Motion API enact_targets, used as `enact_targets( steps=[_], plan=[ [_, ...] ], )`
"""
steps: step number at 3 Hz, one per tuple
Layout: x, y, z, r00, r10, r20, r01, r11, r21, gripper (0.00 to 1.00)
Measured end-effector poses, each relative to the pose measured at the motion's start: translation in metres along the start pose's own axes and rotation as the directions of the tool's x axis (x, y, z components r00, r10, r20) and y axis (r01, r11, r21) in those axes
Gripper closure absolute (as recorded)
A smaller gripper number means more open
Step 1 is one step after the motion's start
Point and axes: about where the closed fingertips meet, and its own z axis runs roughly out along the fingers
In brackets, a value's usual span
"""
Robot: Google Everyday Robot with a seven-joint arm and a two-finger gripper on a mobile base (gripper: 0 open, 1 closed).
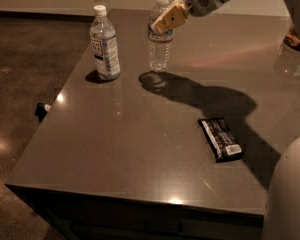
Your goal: Move water bottle near blue plastic bottle
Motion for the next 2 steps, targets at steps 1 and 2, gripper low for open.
enact_targets(
  steps=[1, 2],
  plan=[
    [-0.013, 0.022, 0.017, 0.999, -0.050, -0.003, 0.050, 0.9974, -0.052, 1.00],
    [-0.024, 0.035, 0.032, 0.996, -0.085, 0.007, 0.086, 0.9928, -0.084, 1.00]
  ],
)
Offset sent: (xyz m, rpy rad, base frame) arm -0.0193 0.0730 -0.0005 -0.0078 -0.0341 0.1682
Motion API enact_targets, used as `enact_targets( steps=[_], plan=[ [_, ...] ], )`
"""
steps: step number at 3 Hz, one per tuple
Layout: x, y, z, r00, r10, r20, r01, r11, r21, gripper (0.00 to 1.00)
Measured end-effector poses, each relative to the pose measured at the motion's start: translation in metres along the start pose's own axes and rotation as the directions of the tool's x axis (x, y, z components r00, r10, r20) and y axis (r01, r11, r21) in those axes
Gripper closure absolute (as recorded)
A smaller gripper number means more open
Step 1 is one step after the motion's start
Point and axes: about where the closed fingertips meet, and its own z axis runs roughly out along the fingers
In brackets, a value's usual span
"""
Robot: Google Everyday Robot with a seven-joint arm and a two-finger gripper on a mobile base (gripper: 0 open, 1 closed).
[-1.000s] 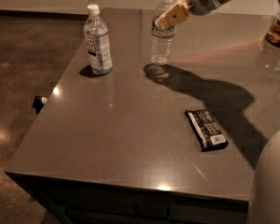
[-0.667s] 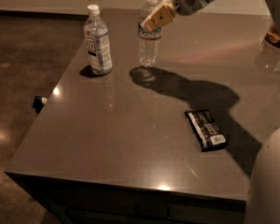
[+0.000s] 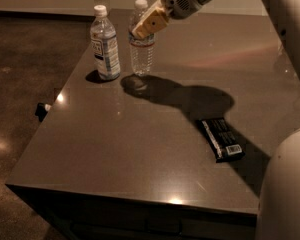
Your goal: Move water bottle near blue plastic bottle
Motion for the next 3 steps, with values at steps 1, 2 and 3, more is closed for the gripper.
enact_targets(
  steps=[1, 2, 3],
  plan=[
    [-0.010, 0.006, 0.020, 1.000, -0.028, 0.005, 0.028, 0.9992, -0.027, 1.00],
    [-0.013, 0.008, 0.032, 0.999, -0.039, 0.004, 0.039, 0.9984, -0.041, 1.00],
    [-0.010, 0.003, 0.041, 0.999, -0.035, -0.010, 0.035, 0.9984, -0.045, 1.00]
  ],
)
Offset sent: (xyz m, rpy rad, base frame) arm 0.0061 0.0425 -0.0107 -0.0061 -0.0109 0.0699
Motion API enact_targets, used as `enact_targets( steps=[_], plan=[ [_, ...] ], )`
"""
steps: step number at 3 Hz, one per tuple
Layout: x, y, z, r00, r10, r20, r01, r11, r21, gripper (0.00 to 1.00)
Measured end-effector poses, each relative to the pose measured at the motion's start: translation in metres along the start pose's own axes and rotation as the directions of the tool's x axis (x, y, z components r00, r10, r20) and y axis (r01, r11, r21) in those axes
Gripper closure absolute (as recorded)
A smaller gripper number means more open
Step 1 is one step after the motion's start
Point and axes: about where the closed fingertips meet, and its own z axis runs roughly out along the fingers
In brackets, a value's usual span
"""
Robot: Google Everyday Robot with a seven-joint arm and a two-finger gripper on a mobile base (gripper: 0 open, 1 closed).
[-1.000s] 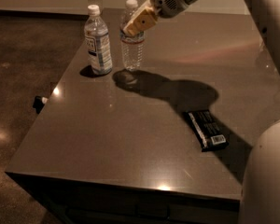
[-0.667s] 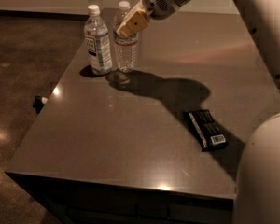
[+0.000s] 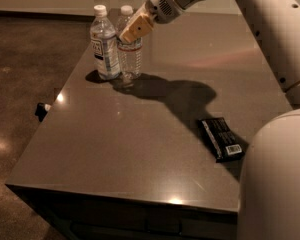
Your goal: Move water bottle near blue plastic bottle
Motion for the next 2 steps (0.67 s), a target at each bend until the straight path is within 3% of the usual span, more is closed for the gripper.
enact_targets(
  steps=[2],
  plan=[
    [0.0066, -0.0095, 0.0157, 0.999, 0.011, -0.033, -0.011, 0.9999, -0.006, 0.56]
  ],
)
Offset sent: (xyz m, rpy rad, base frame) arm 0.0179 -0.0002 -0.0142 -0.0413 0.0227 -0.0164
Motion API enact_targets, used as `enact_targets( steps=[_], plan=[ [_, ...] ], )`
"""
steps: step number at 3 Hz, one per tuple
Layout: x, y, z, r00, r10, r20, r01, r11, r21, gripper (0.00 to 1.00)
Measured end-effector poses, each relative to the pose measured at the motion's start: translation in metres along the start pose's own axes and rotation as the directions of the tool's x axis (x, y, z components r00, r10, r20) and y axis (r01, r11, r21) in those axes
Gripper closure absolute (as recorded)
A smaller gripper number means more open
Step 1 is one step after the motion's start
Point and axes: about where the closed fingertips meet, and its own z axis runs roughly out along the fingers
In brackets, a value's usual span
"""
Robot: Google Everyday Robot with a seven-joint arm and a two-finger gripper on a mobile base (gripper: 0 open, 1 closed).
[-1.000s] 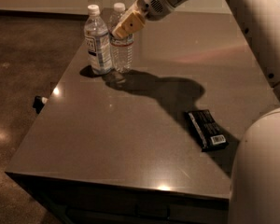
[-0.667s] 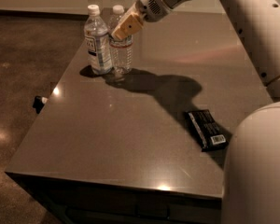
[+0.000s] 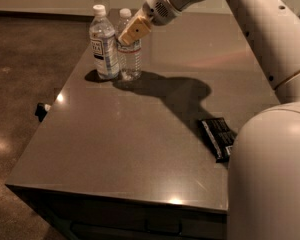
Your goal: Move water bottle near blue plastic bottle
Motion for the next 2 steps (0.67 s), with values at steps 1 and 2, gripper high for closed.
enact_targets(
  steps=[1, 2],
  plan=[
    [0.0000, 0.0009, 0.0050, 1.000, 0.000, -0.001, 0.000, 1.0000, -0.007, 0.25],
    [0.0000, 0.0013, 0.0079, 1.000, 0.000, -0.002, 0.000, 0.9999, -0.012, 0.02]
  ],
)
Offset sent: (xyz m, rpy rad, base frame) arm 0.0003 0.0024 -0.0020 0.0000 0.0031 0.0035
